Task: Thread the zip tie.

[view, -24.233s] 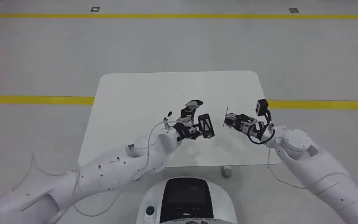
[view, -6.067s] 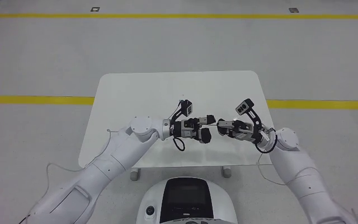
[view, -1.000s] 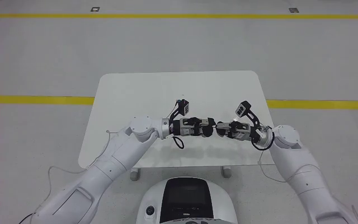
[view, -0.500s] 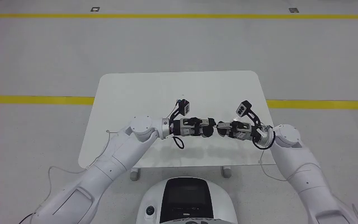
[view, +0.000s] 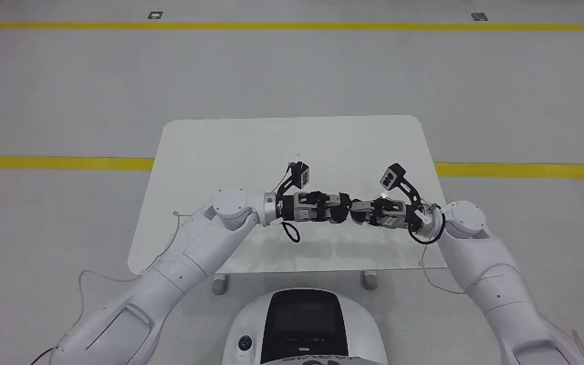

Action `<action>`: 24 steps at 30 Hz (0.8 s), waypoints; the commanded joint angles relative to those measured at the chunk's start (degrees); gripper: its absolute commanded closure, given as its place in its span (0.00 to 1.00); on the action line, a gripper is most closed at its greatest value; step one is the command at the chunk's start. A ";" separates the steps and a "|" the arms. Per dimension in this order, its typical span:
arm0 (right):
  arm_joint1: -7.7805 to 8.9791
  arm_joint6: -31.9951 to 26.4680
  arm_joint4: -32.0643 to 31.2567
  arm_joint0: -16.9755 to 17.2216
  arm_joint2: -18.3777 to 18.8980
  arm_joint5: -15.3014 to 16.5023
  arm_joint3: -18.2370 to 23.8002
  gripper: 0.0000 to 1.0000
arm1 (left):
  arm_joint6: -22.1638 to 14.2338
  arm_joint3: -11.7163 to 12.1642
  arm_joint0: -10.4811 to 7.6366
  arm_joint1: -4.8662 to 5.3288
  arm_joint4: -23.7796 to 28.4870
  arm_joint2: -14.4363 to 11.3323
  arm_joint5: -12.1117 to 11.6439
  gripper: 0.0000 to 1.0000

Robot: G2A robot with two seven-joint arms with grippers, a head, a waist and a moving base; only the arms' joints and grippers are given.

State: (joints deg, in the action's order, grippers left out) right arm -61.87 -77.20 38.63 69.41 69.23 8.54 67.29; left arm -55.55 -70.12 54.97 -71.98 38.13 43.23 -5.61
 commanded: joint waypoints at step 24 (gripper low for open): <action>-0.09 0.68 0.51 -0.24 -0.47 0.42 -0.28 1.00 | -1.07 1.87 -0.80 -0.52 0.34 -0.92 0.52 0.93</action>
State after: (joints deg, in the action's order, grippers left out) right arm -61.96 -76.55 39.12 69.17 68.77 8.95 67.00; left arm -56.60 -68.33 54.21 -72.48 38.44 42.35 -5.14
